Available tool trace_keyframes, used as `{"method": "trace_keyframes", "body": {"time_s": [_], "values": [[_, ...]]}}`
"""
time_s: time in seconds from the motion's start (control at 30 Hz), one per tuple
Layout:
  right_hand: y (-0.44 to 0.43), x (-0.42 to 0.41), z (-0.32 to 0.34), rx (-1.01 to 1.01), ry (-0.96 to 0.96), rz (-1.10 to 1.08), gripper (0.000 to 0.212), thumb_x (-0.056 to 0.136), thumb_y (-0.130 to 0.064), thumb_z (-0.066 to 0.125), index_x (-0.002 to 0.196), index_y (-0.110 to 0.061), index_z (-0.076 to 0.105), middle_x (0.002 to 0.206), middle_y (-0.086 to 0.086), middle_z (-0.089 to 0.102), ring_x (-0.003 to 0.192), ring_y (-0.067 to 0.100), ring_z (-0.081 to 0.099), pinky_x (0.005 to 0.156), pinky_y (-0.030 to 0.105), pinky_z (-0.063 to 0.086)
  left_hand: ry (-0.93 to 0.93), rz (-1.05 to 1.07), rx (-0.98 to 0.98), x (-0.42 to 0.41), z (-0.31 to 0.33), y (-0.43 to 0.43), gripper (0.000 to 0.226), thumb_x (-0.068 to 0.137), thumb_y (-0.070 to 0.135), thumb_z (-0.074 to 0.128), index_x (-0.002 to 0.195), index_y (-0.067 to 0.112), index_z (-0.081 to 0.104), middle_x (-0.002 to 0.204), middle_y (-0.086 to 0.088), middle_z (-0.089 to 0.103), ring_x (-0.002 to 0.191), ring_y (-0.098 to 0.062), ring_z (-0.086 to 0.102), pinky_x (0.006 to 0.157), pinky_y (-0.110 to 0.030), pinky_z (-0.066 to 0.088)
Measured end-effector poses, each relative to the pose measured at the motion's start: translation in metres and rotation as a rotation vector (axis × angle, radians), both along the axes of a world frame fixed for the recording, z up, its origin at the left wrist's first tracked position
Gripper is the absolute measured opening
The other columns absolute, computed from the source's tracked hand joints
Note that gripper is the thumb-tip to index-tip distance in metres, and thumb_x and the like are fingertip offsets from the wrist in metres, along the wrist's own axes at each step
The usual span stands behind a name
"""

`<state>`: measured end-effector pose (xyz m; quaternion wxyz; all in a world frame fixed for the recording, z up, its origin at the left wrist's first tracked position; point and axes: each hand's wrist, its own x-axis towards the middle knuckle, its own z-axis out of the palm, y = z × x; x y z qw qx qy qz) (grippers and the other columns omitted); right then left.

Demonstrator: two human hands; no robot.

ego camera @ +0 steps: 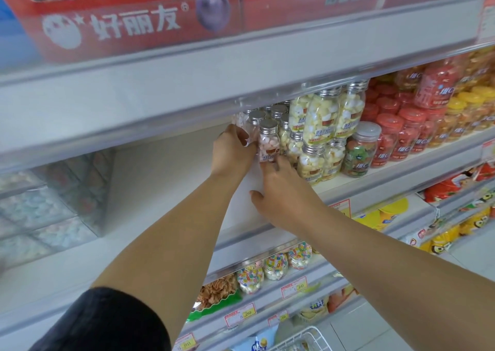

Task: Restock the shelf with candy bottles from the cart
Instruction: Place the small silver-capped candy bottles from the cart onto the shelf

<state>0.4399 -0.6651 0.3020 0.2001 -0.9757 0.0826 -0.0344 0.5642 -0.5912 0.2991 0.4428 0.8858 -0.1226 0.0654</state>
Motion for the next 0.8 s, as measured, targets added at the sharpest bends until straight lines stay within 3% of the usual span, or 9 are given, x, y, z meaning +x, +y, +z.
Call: {"method": "trace_keyframes", "body": {"time_s": [0.13,0.2,0.33,0.47,0.6,0.73,0.8], "values": [[0.000,0.000,-0.001,-0.007,-0.001,0.003,0.053,0.096,-0.036,0.054,0.140,-0.008,0.040,0.143,0.013,0.031,0.132,0.033,0.038,0.100,0.043,0.043,0.019,-0.006,0.000,0.001,0.001,-0.002,0.018,0.088,0.021,0.068,0.102,0.011,0.063,0.090,0.003,0.060,0.072,-0.010,0.052,0.046,-0.008,0.034],[0.000,0.000,-0.002,-0.005,0.000,0.000,0.053,0.096,-0.037,0.054,0.140,-0.009,0.041,0.143,0.013,0.031,0.132,0.032,0.038,0.101,0.043,0.043,0.014,-0.013,0.006,0.001,0.001,-0.002,0.016,0.088,0.018,0.067,0.102,0.011,0.064,0.090,0.003,0.060,0.073,-0.010,0.053,0.047,-0.006,0.034],[0.000,0.001,-0.002,-0.004,-0.011,-0.004,0.054,0.095,-0.036,0.056,0.139,-0.008,0.042,0.145,0.013,0.030,0.133,0.032,0.038,0.101,0.043,0.043,0.019,-0.018,0.010,0.001,0.000,-0.001,0.016,0.088,0.014,0.063,0.103,0.011,0.065,0.098,0.000,0.067,0.089,-0.015,0.060,0.061,-0.017,0.038],[0.000,0.002,-0.003,-0.002,-0.016,-0.003,0.055,0.095,-0.035,0.057,0.139,-0.007,0.041,0.145,0.013,0.031,0.132,0.034,0.039,0.100,0.044,0.044,0.041,-0.050,0.004,-0.001,0.000,0.003,0.018,0.089,0.011,0.061,0.107,0.014,0.065,0.099,0.003,0.067,0.089,-0.014,0.062,0.069,-0.018,0.040],[-0.001,0.002,-0.004,0.001,-0.024,0.003,0.054,0.095,-0.035,0.058,0.138,-0.007,0.042,0.145,0.013,0.031,0.132,0.034,0.040,0.098,0.044,0.045,0.038,-0.066,0.002,-0.007,0.001,0.007,0.020,0.089,0.010,0.060,0.109,0.014,0.065,0.096,0.006,0.064,0.087,-0.010,0.058,0.061,-0.010,0.037],[-0.003,-0.007,-0.002,-0.035,-0.082,0.059,0.052,0.097,-0.037,0.054,0.140,-0.009,0.045,0.141,0.010,0.039,0.132,0.032,0.041,0.104,0.043,0.042,0.057,-0.078,-0.061,-0.026,0.005,0.016,0.015,0.089,0.010,0.059,0.099,0.021,0.061,0.089,0.012,0.062,0.080,-0.014,0.063,0.063,-0.016,0.043],[-0.003,-0.018,0.000,-0.042,-0.140,0.117,0.049,0.098,-0.036,0.052,0.142,-0.014,0.047,0.140,0.006,0.046,0.132,0.028,0.042,0.103,0.042,0.043,0.045,-0.080,-0.091,-0.044,0.010,0.025,0.015,0.090,0.011,0.059,0.098,0.024,0.060,0.089,0.014,0.062,0.076,-0.009,0.062,0.058,-0.009,0.042]]}}
